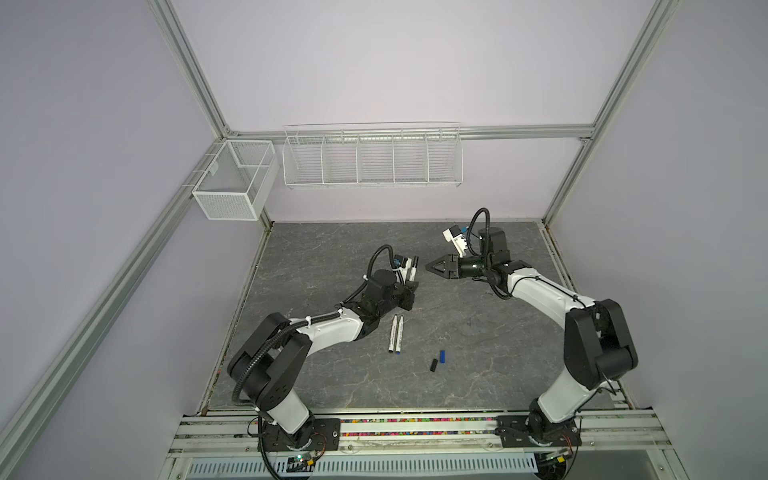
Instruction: Insert the pens into the pen caps
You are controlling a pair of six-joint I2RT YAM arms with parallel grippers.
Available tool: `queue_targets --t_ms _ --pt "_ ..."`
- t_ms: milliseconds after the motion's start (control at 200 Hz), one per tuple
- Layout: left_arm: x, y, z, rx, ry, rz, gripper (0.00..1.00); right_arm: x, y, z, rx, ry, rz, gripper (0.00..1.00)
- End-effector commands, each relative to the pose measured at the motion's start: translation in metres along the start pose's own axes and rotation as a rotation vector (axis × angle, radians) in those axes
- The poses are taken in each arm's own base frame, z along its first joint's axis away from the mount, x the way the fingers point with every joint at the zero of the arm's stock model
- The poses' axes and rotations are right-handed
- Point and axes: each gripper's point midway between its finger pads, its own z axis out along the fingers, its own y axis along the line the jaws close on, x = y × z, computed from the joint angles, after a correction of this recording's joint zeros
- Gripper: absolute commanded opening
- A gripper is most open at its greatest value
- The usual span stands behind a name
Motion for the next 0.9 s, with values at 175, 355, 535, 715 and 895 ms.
queue_targets --t_ms 175,355,535,715,895 --pt "0.005 -0.026 -0.002 0.078 0.002 0.070 0.00 -0.025 -0.012 0.005 0.049 -0.081 0.007 0.47" --pt "0.008 -0.034 -0.002 0.106 0.014 0.076 0.00 -0.030 -0.013 0.010 0.045 -0.092 0.010 0.46" --pt "0.010 -0.036 0.000 0.114 0.026 0.079 0.00 -0.022 -0.012 0.018 0.028 -0.066 0.015 0.42" --pt "0.010 -0.037 0.003 0.115 0.032 0.073 0.00 -0.014 -0.006 0.022 0.009 -0.043 0.017 0.35" --pt "0.009 -0.036 0.004 0.111 0.026 0.065 0.00 0.003 -0.006 0.024 0.015 -0.008 0.024 0.32"
